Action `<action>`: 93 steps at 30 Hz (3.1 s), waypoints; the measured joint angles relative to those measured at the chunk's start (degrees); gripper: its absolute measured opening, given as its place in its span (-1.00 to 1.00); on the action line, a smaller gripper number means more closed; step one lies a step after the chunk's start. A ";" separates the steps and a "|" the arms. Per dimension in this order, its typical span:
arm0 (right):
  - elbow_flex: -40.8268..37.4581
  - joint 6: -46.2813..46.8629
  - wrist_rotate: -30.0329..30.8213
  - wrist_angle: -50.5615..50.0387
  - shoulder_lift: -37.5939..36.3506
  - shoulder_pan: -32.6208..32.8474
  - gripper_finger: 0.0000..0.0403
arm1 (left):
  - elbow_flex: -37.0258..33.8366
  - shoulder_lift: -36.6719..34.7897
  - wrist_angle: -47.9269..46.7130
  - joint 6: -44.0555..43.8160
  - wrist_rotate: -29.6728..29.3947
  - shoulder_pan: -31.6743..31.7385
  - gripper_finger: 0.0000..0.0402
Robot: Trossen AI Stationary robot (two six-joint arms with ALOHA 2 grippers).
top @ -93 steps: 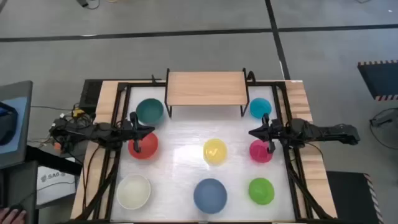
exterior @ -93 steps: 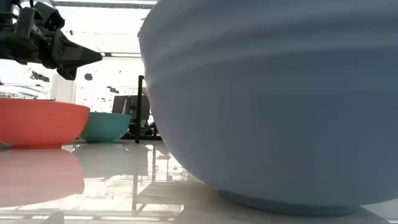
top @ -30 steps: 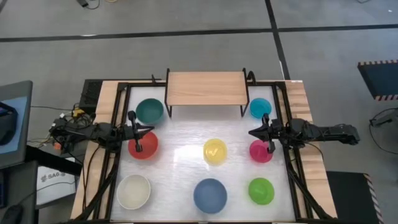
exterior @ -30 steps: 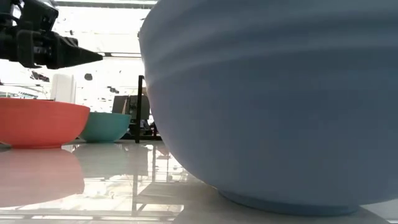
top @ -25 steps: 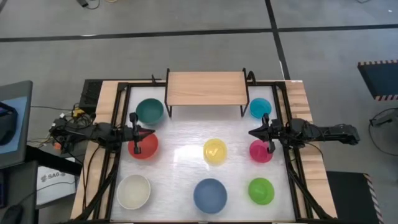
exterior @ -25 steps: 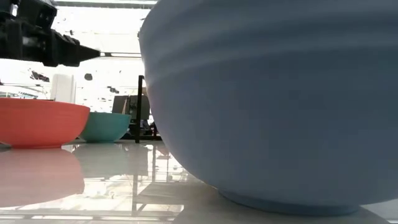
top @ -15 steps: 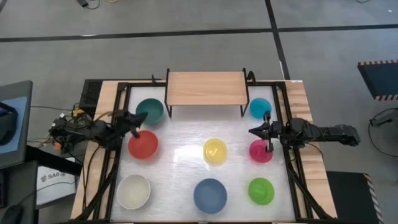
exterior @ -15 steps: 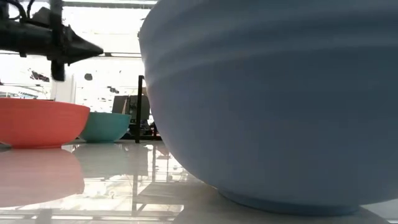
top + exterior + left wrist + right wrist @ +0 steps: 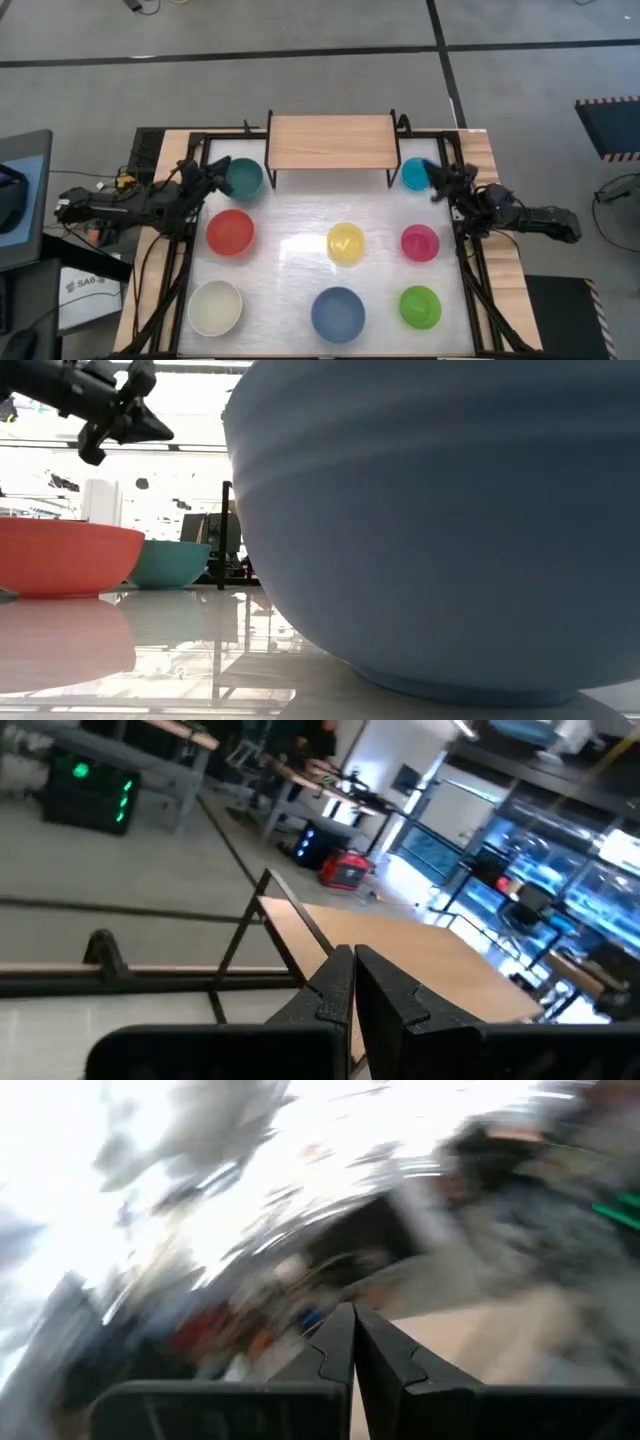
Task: Place and stack bowls onto a shelf
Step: Put the light blue bowl on the shelf
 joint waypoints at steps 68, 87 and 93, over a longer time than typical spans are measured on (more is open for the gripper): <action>33.99 17.38 -30.45 -66.02 68.22 -48.98 -0.35 | 35.30 31.75 -40.82 3.53 52.01 48.17 -0.21; 40.85 16.24 -18.82 -66.87 53.46 -48.58 -0.88 | 42.36 31.29 -46.75 6.79 50.28 43.48 -0.37; 49.11 12.11 -15.81 -60.96 49.23 -46.89 -0.88 | 42.36 31.06 -47.84 6.88 49.59 40.63 -0.37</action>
